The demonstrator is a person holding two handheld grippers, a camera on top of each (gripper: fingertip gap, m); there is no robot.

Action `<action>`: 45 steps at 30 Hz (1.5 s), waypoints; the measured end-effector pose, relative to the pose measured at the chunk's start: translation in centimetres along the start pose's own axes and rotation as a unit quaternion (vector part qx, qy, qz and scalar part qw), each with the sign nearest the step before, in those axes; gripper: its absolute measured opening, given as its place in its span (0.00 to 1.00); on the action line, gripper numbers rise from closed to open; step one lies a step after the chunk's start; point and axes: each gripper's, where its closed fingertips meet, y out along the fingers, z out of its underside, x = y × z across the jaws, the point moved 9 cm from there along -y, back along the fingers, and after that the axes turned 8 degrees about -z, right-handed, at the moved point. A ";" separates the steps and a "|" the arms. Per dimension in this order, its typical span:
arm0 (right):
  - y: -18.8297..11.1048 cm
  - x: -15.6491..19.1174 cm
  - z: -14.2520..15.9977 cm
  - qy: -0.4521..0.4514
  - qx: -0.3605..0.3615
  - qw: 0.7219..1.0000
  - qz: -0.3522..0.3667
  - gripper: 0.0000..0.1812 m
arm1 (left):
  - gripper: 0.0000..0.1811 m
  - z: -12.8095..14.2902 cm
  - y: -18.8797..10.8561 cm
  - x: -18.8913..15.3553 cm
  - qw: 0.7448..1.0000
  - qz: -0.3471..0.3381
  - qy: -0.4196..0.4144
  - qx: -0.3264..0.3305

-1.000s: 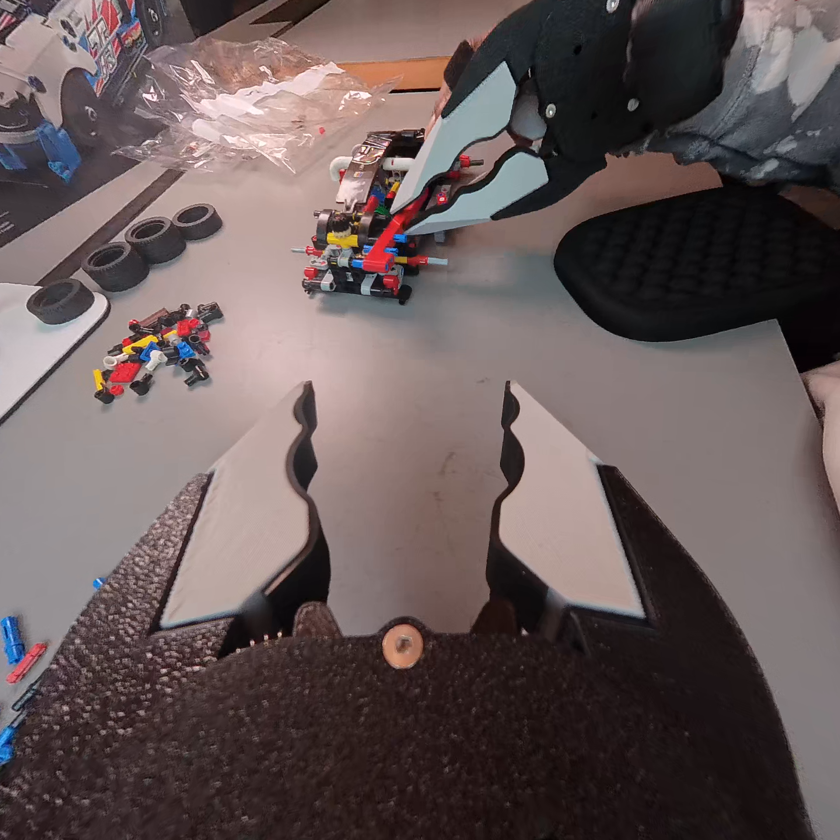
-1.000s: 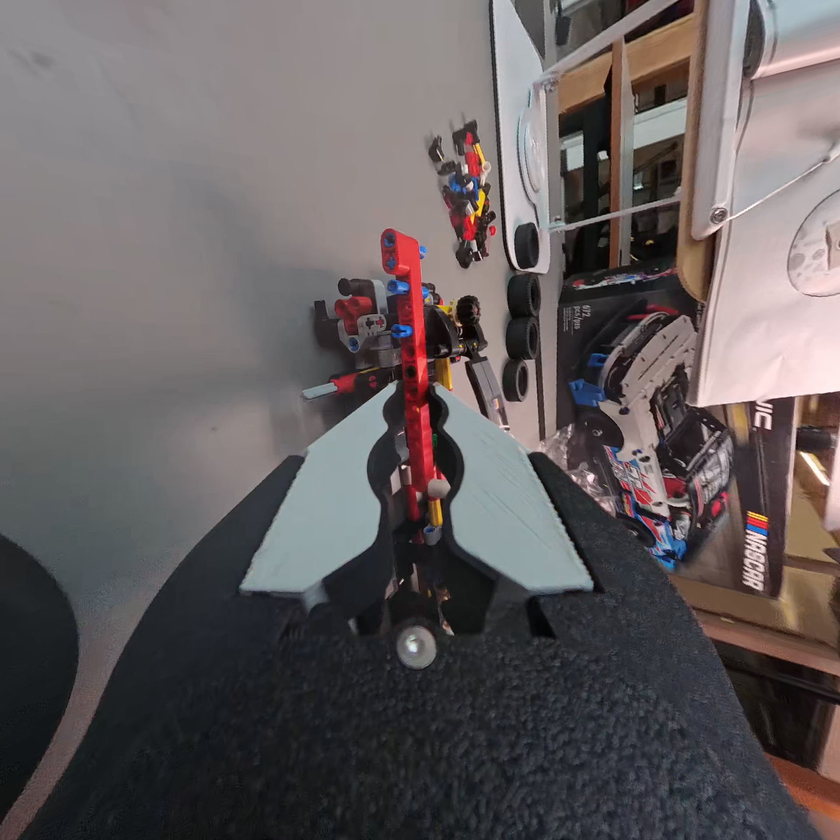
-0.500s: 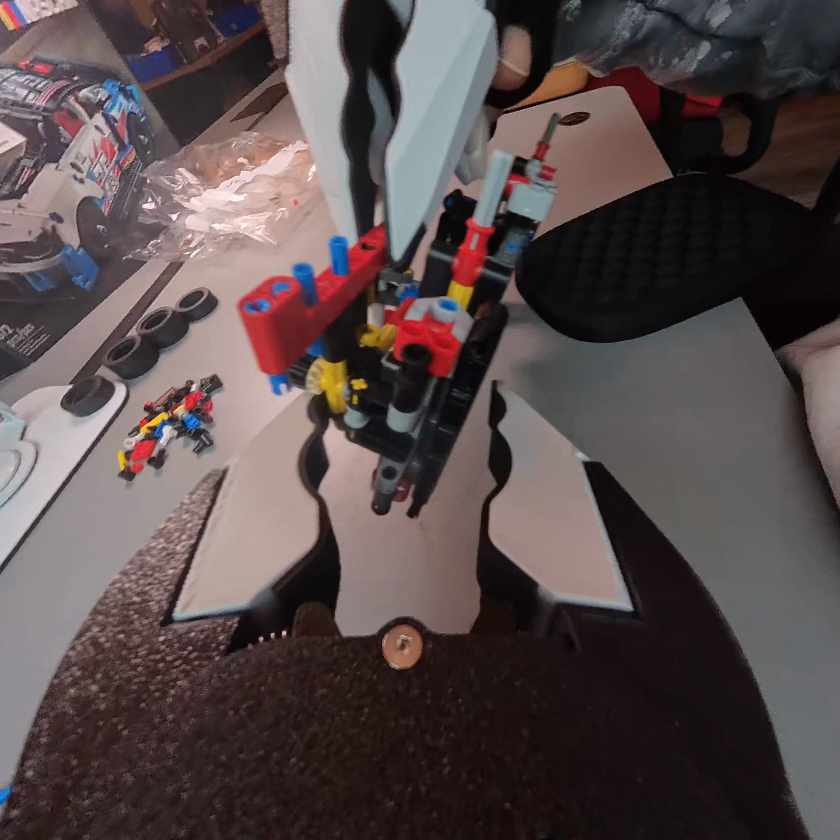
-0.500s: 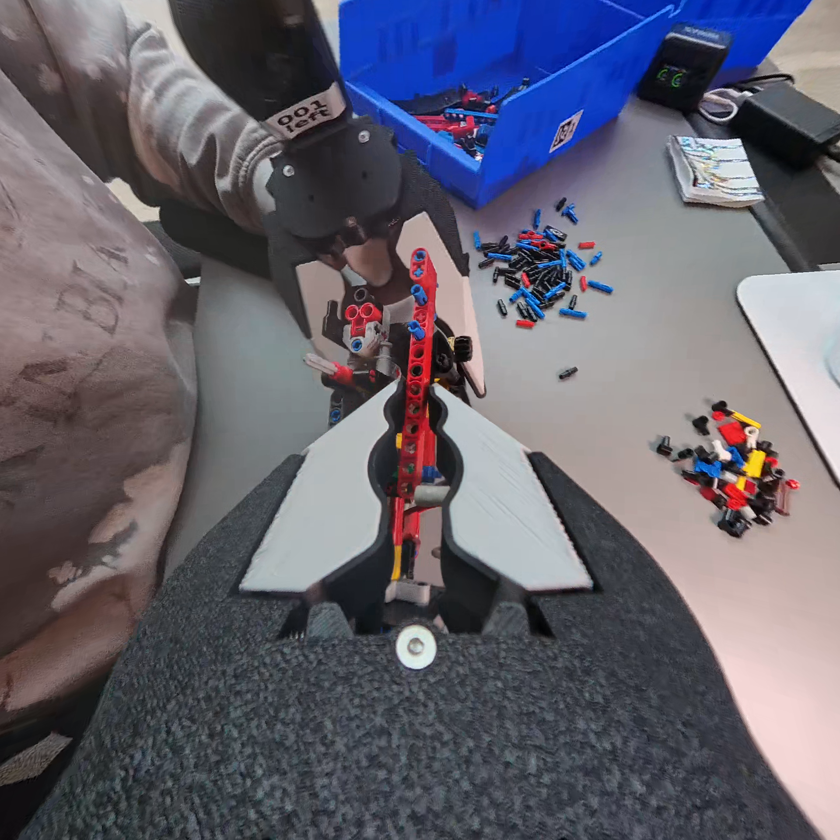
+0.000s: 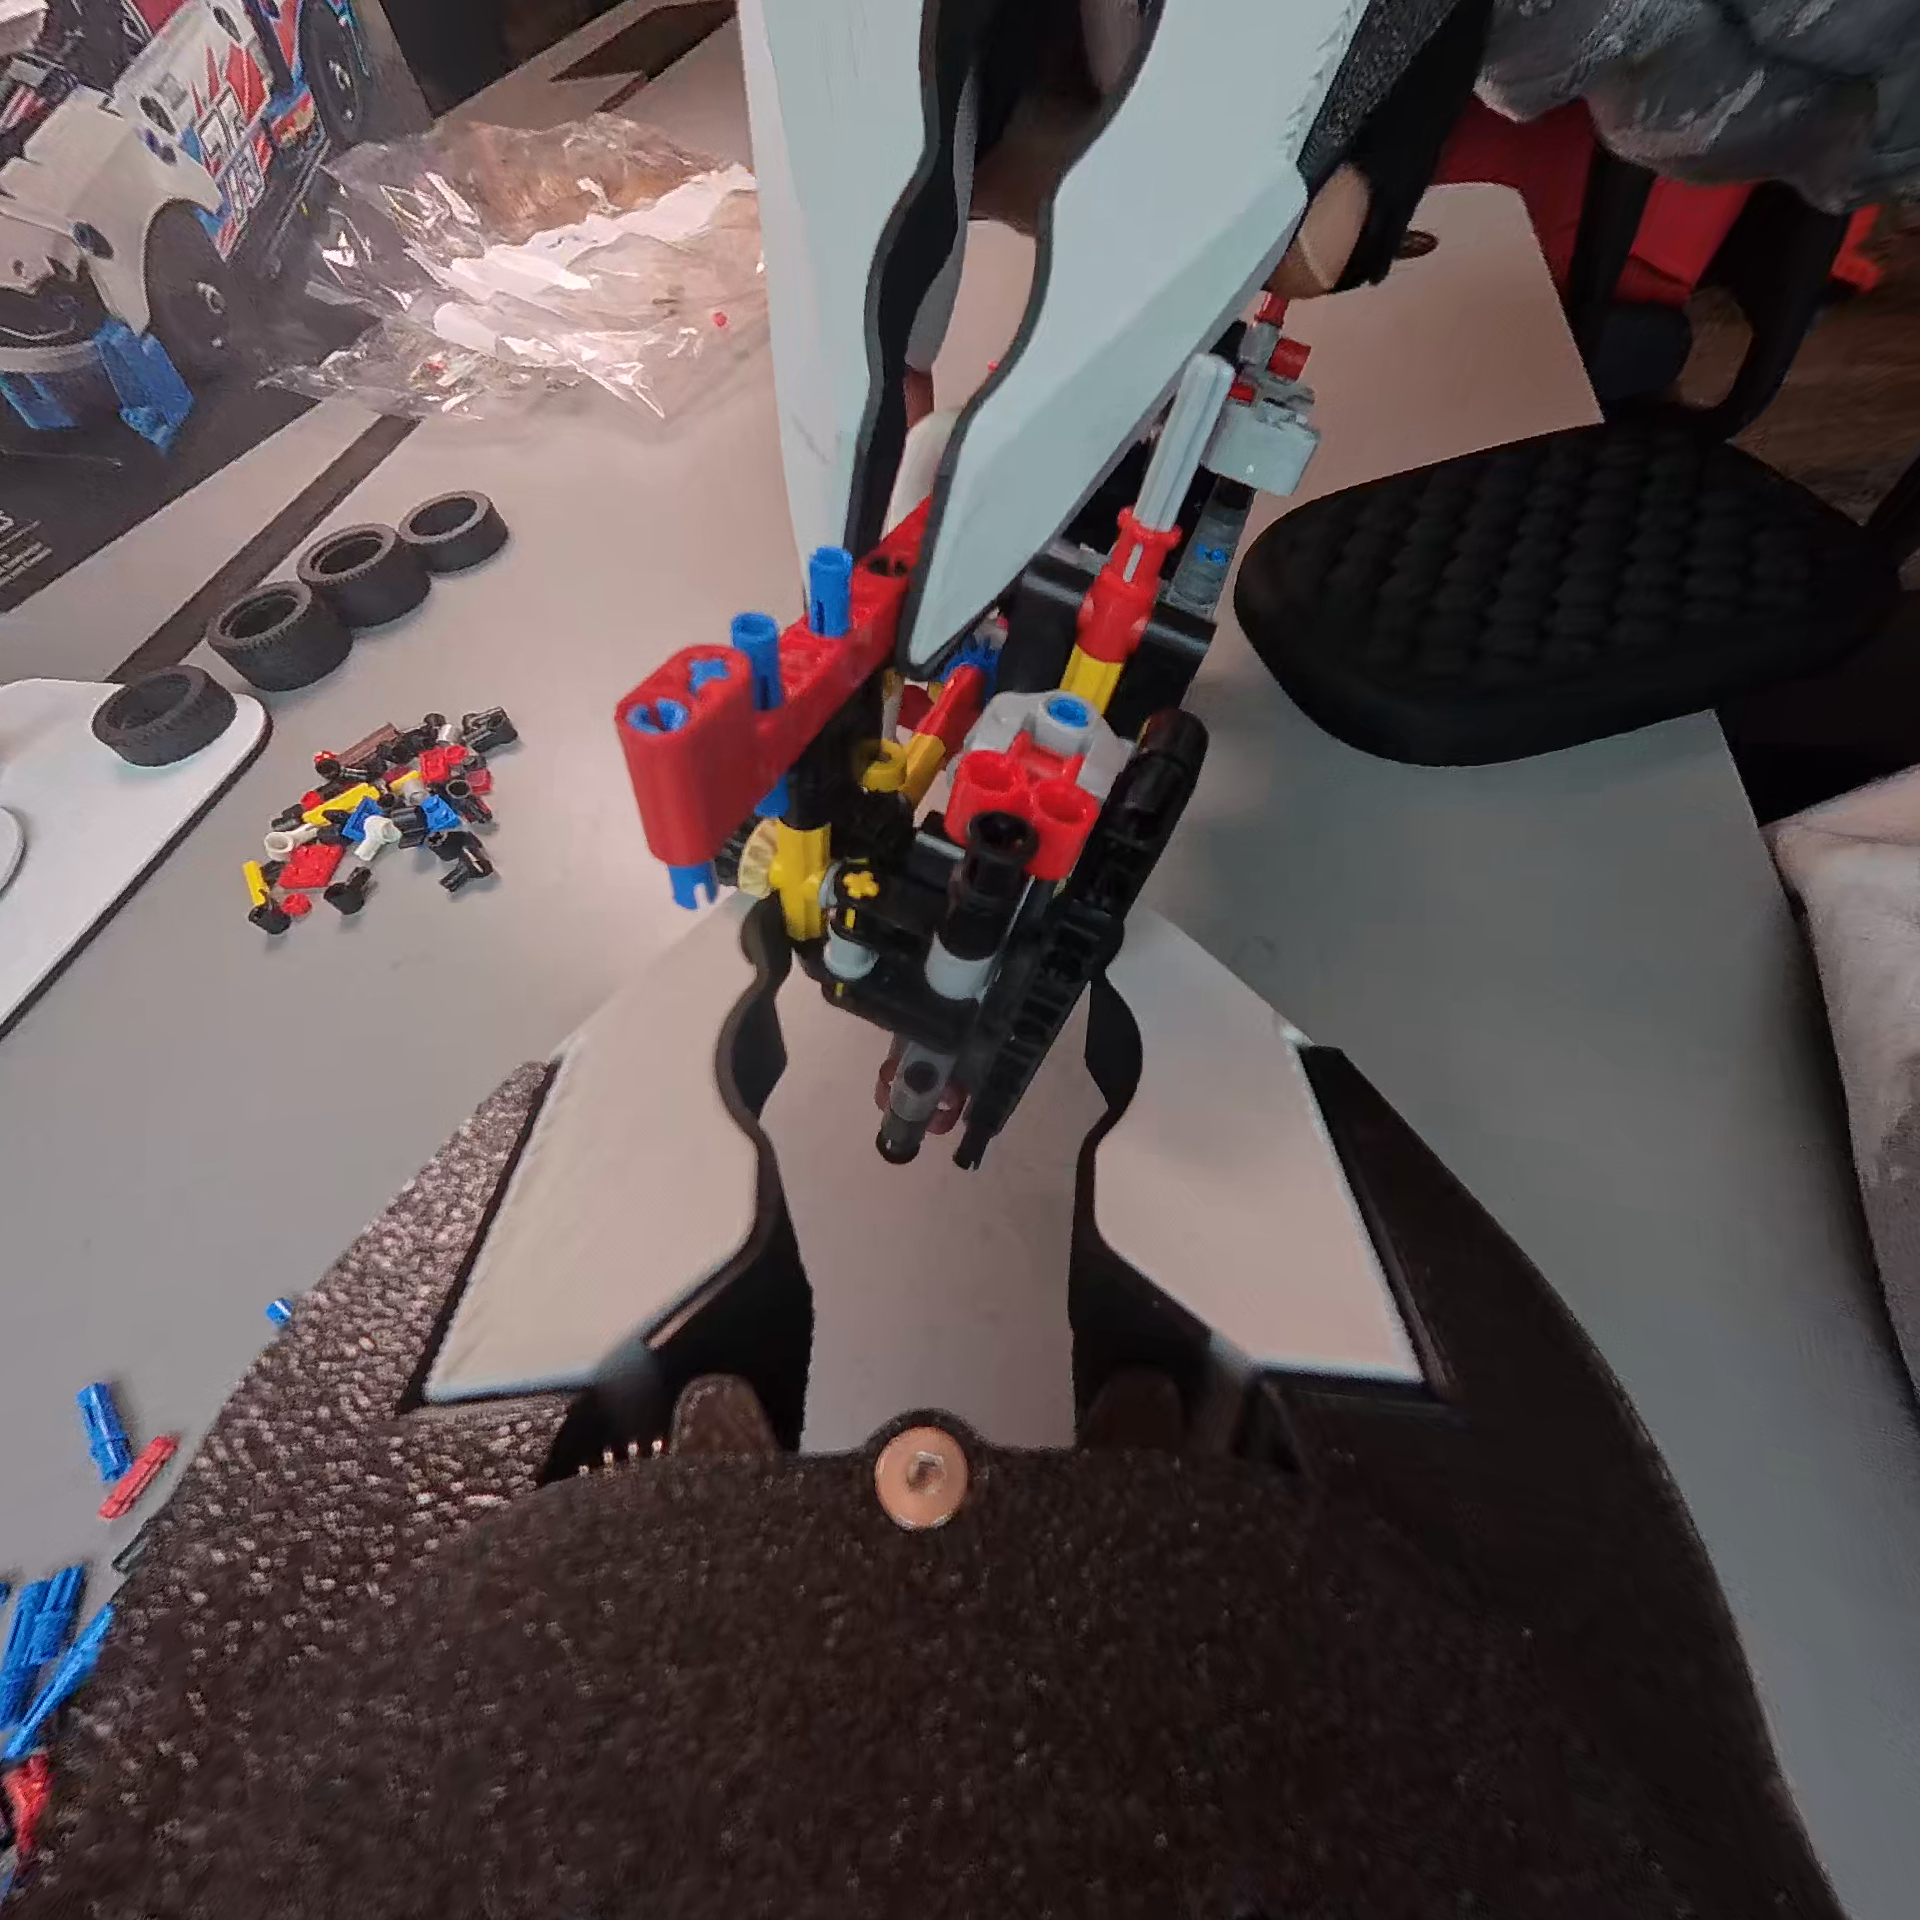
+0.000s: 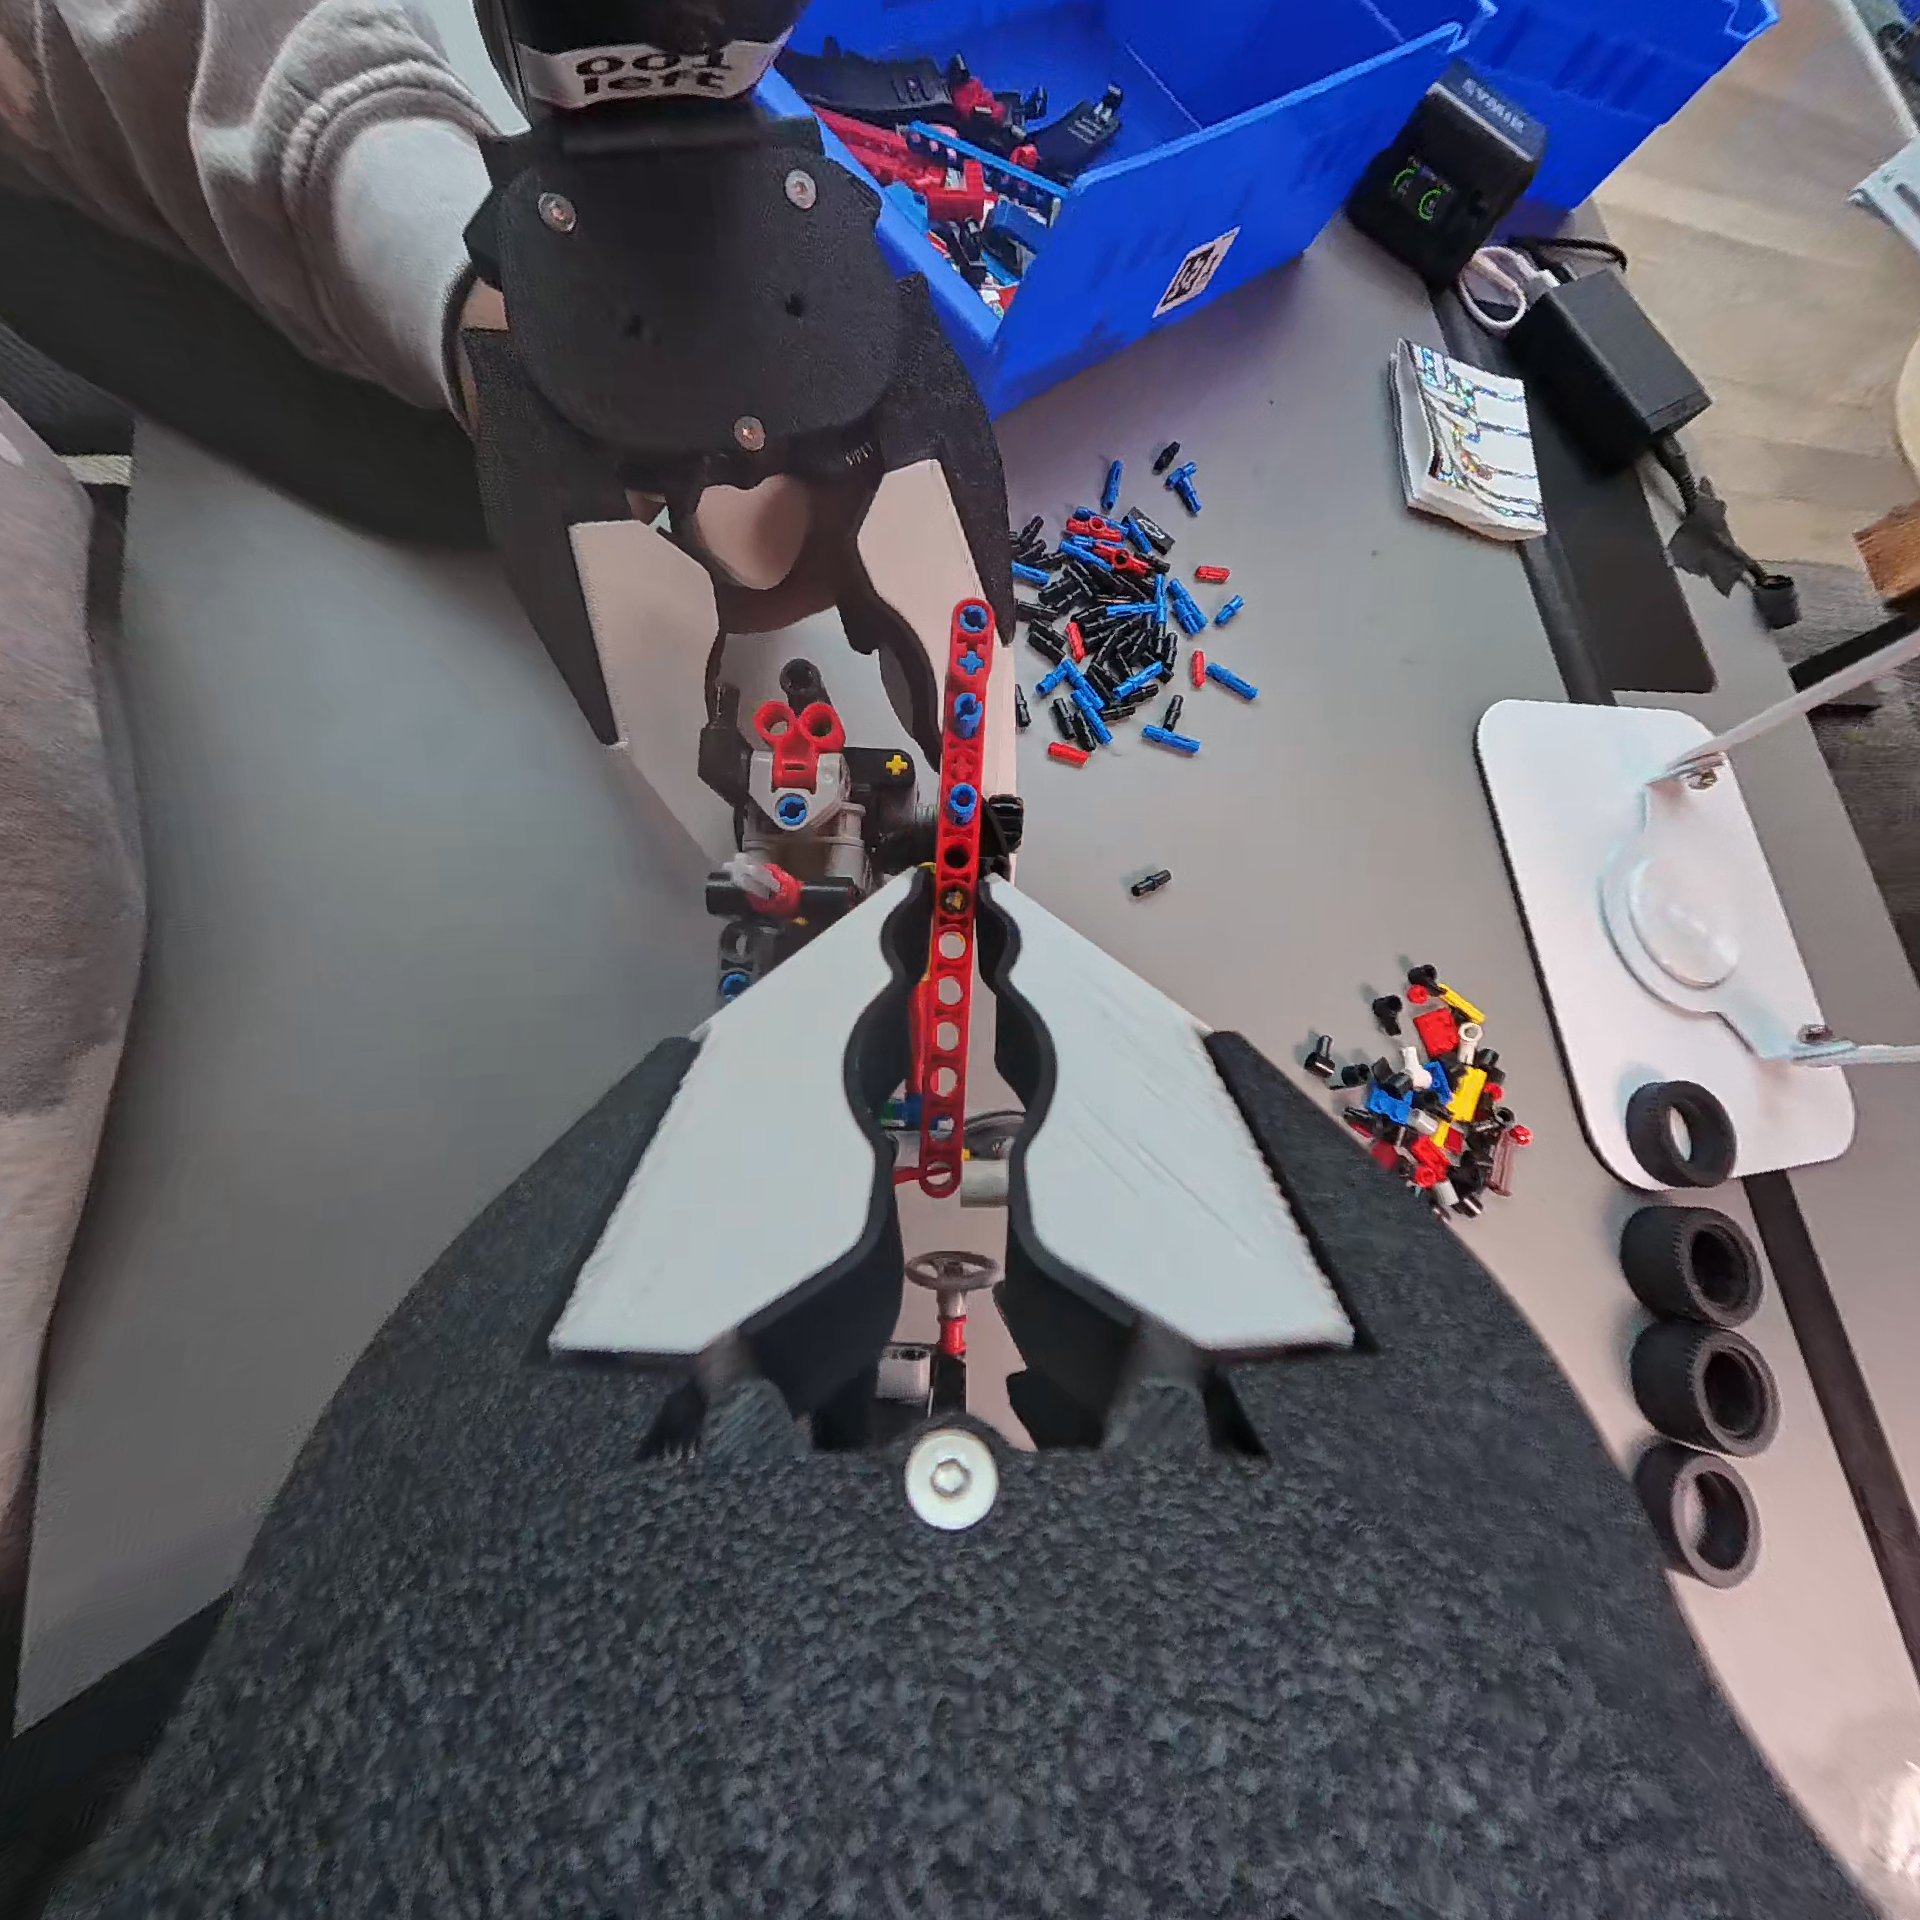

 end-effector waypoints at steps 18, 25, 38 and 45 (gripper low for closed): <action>-0.6 -0.9 1.5 0.034 -0.085 0.986 -0.136 0.04 | 0.19 -0.1 -3.9 3.0 0.958 0.216 -0.158 -0.107; -1.8 0.2 2.0 -0.043 -0.148 0.982 -0.112 0.04 | 0.17 -0.2 -4.4 3.4 0.974 0.159 -0.119 -0.108; -1.4 2.0 1.6 -0.094 -0.153 0.982 -0.058 0.04 | 0.14 -1.4 -4.1 1.5 0.974 0.142 -0.095 -0.147; -1.4 2.6 1.6 -0.104 -0.153 0.981 -0.054 0.04 | 0.15 -1.4 -4.2 1.2 0.973 0.157 -0.086 -0.148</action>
